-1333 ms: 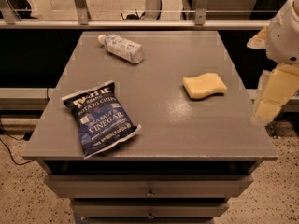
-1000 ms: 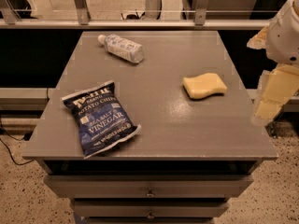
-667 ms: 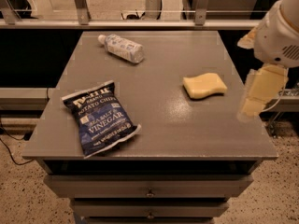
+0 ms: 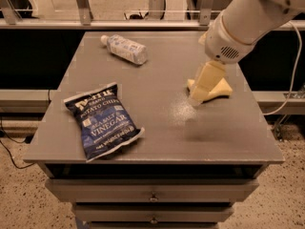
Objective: Pick blue plastic bottle
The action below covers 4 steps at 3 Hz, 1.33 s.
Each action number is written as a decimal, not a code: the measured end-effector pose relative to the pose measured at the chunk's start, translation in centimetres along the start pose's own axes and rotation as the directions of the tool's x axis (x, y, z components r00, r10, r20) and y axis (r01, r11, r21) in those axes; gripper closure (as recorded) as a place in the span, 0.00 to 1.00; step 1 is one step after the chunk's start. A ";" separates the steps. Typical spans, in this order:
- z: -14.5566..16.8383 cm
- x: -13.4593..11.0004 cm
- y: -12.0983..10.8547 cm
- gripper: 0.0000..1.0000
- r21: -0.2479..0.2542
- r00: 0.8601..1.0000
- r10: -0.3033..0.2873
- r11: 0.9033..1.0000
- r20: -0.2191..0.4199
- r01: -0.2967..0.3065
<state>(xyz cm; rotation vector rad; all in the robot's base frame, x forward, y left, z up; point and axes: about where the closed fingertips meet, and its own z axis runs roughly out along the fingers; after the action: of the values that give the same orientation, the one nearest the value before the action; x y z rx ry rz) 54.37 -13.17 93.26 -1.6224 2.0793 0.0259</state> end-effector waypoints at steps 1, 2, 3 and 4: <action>4.3 -4.1 -3.0 0.00 0.008 0.996 0.016 1.000 0.087 -0.016; 7.4 -7.9 -5.1 0.00 -0.007 0.984 0.041 0.999 0.172 -0.040; 9.9 -11.3 -7.4 0.00 -0.028 0.969 0.073 0.997 0.235 -0.069; 11.8 -14.0 -9.7 0.00 -0.048 0.954 0.116 0.993 0.277 -0.106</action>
Offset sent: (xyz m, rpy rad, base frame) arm 0.1413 0.1301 -0.0215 0.3167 -0.0394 0.0179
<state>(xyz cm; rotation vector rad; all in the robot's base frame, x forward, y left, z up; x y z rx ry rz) 69.94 0.32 91.18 -1.4250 1.9551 0.3113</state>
